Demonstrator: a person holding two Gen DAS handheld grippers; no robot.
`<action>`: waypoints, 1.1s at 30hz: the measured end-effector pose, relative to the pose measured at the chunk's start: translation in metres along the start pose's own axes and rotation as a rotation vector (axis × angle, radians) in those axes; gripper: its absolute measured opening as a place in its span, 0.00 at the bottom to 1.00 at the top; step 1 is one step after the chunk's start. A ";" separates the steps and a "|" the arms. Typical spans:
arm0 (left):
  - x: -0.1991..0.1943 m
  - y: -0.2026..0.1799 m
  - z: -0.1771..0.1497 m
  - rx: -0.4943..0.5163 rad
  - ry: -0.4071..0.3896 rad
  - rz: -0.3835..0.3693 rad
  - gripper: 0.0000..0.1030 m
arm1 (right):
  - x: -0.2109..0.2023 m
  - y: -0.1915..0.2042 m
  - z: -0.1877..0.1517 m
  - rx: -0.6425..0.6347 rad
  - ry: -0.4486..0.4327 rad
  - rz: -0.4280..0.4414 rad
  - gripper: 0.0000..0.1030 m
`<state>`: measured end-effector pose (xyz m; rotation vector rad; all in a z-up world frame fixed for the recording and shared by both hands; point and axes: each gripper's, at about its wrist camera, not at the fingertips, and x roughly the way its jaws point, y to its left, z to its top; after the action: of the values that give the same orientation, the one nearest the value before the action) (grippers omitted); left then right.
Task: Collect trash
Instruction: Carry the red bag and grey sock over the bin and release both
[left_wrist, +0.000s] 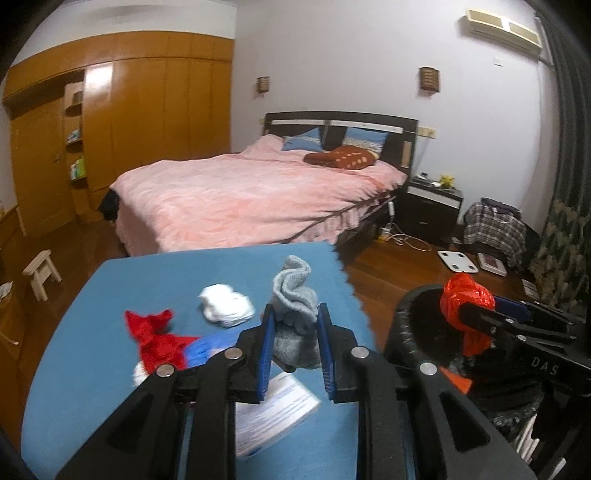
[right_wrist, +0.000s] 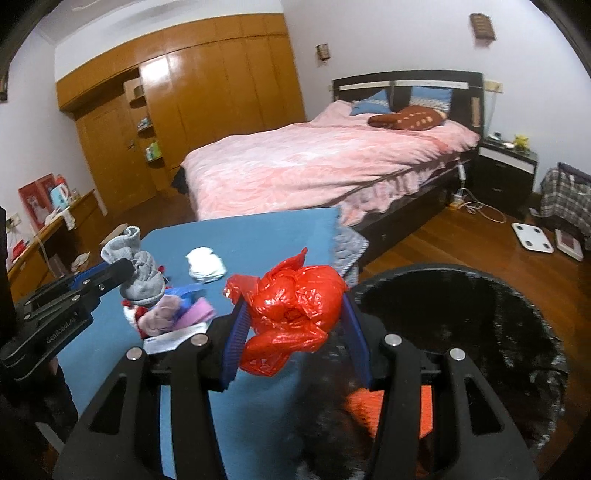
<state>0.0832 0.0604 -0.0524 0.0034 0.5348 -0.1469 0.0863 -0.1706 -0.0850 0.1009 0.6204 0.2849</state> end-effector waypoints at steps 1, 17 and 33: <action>0.002 -0.007 0.001 0.008 -0.001 -0.011 0.22 | -0.003 -0.006 0.000 0.007 -0.003 -0.011 0.46; 0.031 -0.119 0.011 0.134 0.009 -0.215 0.22 | -0.051 -0.113 -0.019 0.126 -0.051 -0.225 0.47; 0.072 -0.180 0.006 0.189 0.088 -0.330 0.48 | -0.058 -0.158 -0.047 0.199 -0.035 -0.339 0.71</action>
<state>0.1221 -0.1276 -0.0775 0.1065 0.6055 -0.5212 0.0505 -0.3388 -0.1182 0.1884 0.6189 -0.1067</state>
